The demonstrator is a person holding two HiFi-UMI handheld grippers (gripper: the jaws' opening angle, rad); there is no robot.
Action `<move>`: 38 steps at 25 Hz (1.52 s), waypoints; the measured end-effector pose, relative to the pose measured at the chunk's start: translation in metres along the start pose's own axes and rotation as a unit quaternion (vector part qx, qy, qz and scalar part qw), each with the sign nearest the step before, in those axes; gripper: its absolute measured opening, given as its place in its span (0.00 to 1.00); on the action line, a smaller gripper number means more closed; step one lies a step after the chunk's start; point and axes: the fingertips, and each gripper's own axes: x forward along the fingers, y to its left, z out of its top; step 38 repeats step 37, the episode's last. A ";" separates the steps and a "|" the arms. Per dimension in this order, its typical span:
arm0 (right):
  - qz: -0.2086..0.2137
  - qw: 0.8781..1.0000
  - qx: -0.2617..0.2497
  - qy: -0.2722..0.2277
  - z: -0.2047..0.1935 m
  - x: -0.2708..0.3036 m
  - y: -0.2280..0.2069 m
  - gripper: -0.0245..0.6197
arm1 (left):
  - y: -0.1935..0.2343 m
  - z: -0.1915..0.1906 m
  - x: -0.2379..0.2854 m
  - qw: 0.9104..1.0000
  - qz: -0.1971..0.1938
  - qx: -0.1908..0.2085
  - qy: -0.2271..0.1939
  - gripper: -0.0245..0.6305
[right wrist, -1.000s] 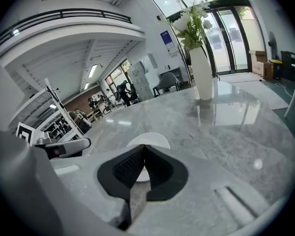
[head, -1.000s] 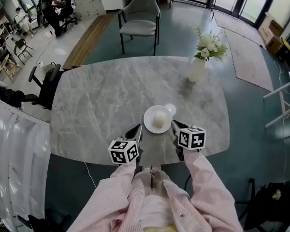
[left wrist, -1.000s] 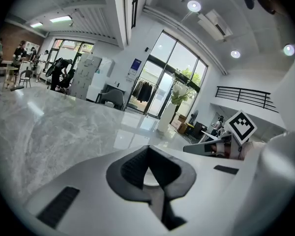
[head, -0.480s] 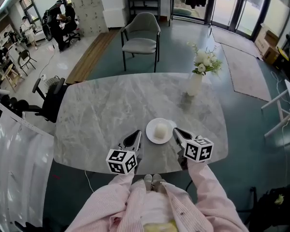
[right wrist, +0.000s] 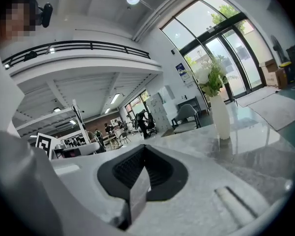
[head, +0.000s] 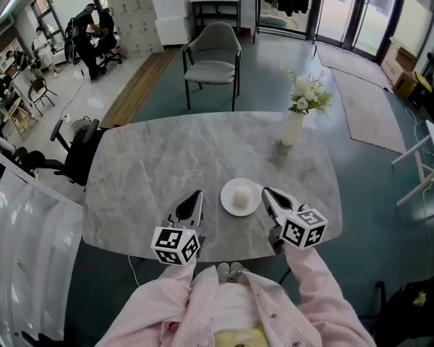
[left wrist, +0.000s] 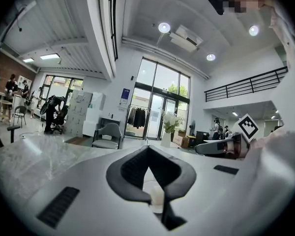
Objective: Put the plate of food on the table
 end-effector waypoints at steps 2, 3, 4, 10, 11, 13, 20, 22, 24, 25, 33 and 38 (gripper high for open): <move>0.001 1.000 -0.008 -0.013 0.005 -0.002 0.001 0.05 | 0.002 0.005 -0.003 1.000 0.004 0.002 -0.011 0.03; 0.001 1.000 -0.011 -0.020 0.008 -0.003 0.002 0.05 | 0.003 0.007 -0.004 1.000 0.005 0.003 -0.016 0.03; 0.002 1.000 -0.013 -0.026 0.011 -0.004 0.002 0.05 | 0.004 0.009 -0.006 1.000 0.007 0.003 -0.021 0.03; 0.001 0.998 -0.025 -0.050 0.022 -0.010 0.001 0.05 | 0.007 0.021 -0.012 0.999 0.019 0.013 -0.041 0.03; 0.001 0.998 -0.025 -0.052 0.022 -0.010 0.001 0.05 | 0.008 0.022 -0.013 0.999 0.021 0.014 -0.042 0.03; 0.000 0.998 -0.026 -0.054 0.021 -0.010 0.000 0.05 | 0.010 0.021 -0.014 0.999 0.025 0.016 -0.043 0.03; -0.006 0.998 -0.025 -0.058 0.023 -0.012 -0.008 0.05 | 0.011 0.020 -0.011 0.999 0.031 0.020 -0.039 0.03; -0.008 0.998 -0.024 -0.060 0.023 -0.013 -0.009 0.05 | 0.011 0.020 -0.012 0.999 0.031 0.021 -0.039 0.03; -0.009 0.998 -0.025 -0.061 0.023 -0.013 -0.009 0.05 | 0.012 0.020 -0.012 0.999 0.032 0.022 -0.039 0.03; -0.010 0.998 -0.025 -0.061 0.023 -0.013 -0.009 0.05 | 0.013 0.020 -0.011 0.999 0.032 0.022 -0.038 0.03; -0.015 0.997 -0.024 -0.066 0.023 -0.012 -0.014 0.05 | 0.017 0.018 -0.010 0.998 0.038 0.024 -0.035 0.03; -0.017 0.997 -0.017 -0.071 0.026 -0.012 -0.014 0.05 | 0.020 0.016 -0.011 0.998 0.042 0.023 -0.030 0.03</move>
